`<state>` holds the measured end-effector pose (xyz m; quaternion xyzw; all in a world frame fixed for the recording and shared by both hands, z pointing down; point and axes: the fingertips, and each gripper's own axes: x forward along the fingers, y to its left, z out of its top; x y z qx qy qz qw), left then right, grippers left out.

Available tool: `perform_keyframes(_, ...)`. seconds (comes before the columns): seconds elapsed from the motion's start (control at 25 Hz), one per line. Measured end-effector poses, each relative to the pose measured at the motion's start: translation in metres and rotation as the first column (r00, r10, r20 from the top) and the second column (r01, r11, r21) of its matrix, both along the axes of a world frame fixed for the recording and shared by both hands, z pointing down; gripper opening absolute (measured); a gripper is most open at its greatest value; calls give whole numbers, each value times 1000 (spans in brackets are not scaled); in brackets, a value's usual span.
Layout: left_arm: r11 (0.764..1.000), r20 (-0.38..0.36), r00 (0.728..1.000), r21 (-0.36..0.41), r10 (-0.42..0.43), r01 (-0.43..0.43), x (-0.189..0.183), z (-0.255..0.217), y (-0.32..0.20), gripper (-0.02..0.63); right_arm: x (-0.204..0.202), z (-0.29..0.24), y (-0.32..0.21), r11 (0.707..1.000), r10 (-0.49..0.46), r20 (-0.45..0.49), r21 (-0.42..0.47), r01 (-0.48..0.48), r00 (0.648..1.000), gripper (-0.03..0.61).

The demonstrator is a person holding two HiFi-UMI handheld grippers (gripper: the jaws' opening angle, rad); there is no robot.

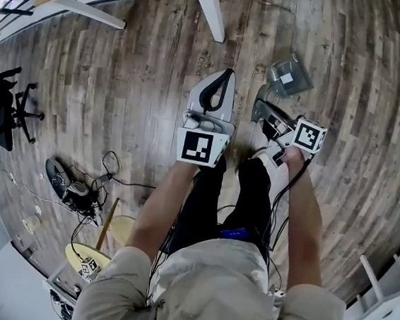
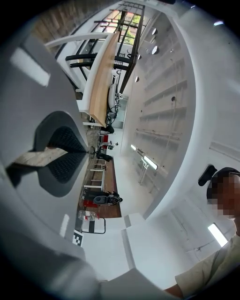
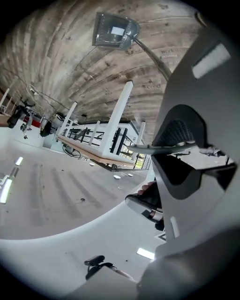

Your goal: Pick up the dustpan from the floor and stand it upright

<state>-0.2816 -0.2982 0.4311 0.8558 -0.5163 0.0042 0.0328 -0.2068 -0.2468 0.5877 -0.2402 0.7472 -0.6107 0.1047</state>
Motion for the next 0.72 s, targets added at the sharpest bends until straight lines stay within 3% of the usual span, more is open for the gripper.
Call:
perform_keyframes(0.4, 1000, 4, 1000, -27, 16, -16, 95, -158, 20, 20, 103, -148, 5, 982, 183, 213, -86, -169, 960, 63)
perform_keyframes(0.52, 1000, -7, 1000, -15, 24, -24, 122, -183, 15, 20, 132, -157, 0, 967, 244, 271, -139, -213, 931, 63)
perform_keyframes(0.72, 999, 1, 999, -12, 46, -46, 173, -191, 15, 20, 184, -154, -1, 940, 336, 397, -197, -278, 854, 63)
